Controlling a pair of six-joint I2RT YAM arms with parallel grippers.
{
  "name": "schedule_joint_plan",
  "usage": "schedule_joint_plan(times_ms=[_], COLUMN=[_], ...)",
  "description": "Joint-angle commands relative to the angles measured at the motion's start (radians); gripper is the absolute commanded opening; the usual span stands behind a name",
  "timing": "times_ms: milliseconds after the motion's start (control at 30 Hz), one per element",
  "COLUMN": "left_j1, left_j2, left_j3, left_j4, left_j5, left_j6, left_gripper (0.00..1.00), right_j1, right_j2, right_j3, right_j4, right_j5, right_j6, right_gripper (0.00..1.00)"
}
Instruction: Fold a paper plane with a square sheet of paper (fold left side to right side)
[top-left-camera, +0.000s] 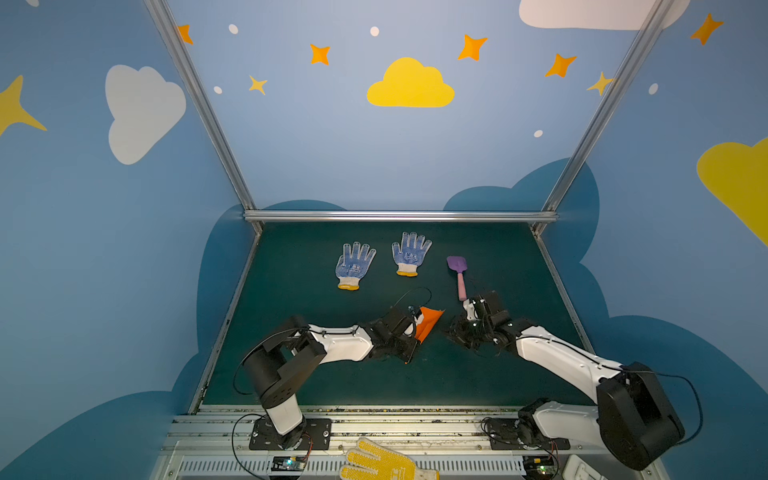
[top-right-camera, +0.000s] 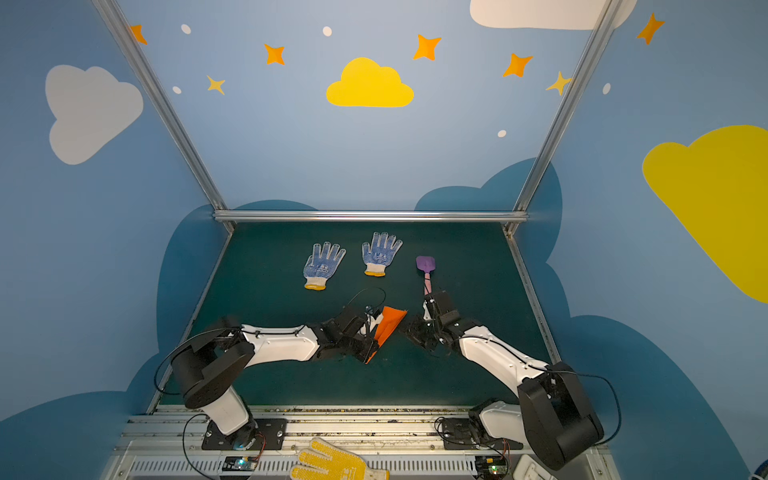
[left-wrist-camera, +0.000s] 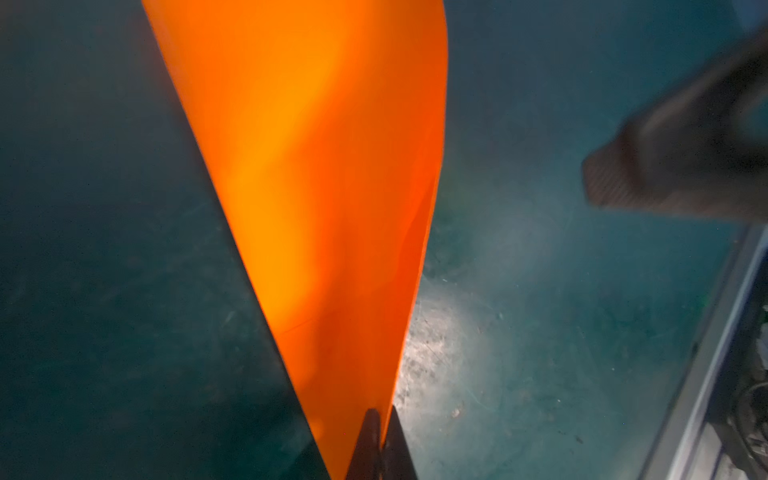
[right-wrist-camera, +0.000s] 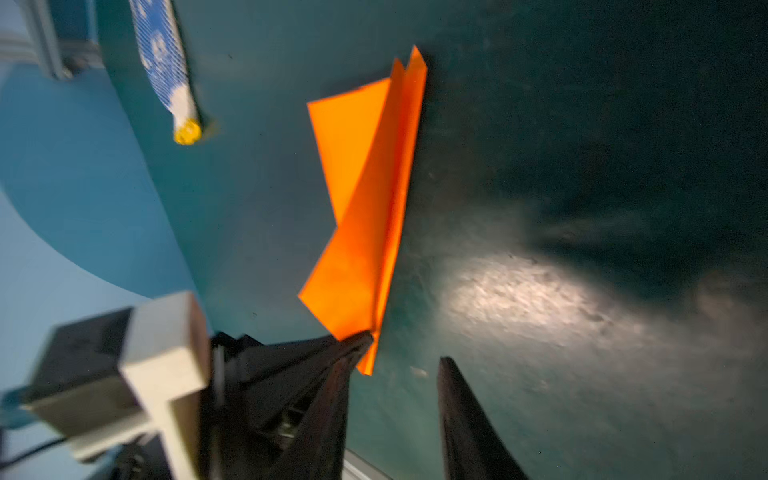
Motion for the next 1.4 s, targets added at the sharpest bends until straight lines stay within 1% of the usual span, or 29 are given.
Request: schedule_joint_plan(times_ms=[0,133,167,200,500,533,967,1367], left_j1=[0.017,0.033,0.037,0.04,0.059,0.059,0.066,0.07], left_j2=[0.017,0.03,0.033,0.035,0.043,0.044,0.046,0.05], left_j3=[-0.013,-0.02,-0.019,-0.02,-0.027,-0.027,-0.029,-0.024], left_j4=[0.014,0.025,0.028,0.03,0.034,0.034,0.033,0.033], left_j5=[0.078,0.11,0.118,0.124,0.156,0.158,0.169,0.188], left_j6=[-0.027,-0.042,-0.045,-0.047,-0.055,-0.055,-0.051,-0.046], left_gripper=[0.03,0.03,0.03,0.03,0.03,0.03,0.03,0.03], right_j1=[0.0,0.019,0.028,0.036,0.094,0.098,0.106,0.106], right_j2=[0.023,0.08,0.092,0.103,0.198,0.208,0.323,0.401], right_j3=[-0.01,0.007,0.014,0.019,0.061,0.094,0.181,0.187], right_j4=[0.036,0.063,0.066,0.068,0.116,0.118,0.133,0.139], right_j5=[-0.04,-0.07,-0.069,-0.066,-0.066,-0.065,-0.057,-0.039], right_j6=[-0.1,-0.134,-0.14,-0.143,-0.144,-0.144,-0.146,-0.153], right_gripper=[0.23,0.05,0.01,0.0,0.0,0.0,0.0,0.0])
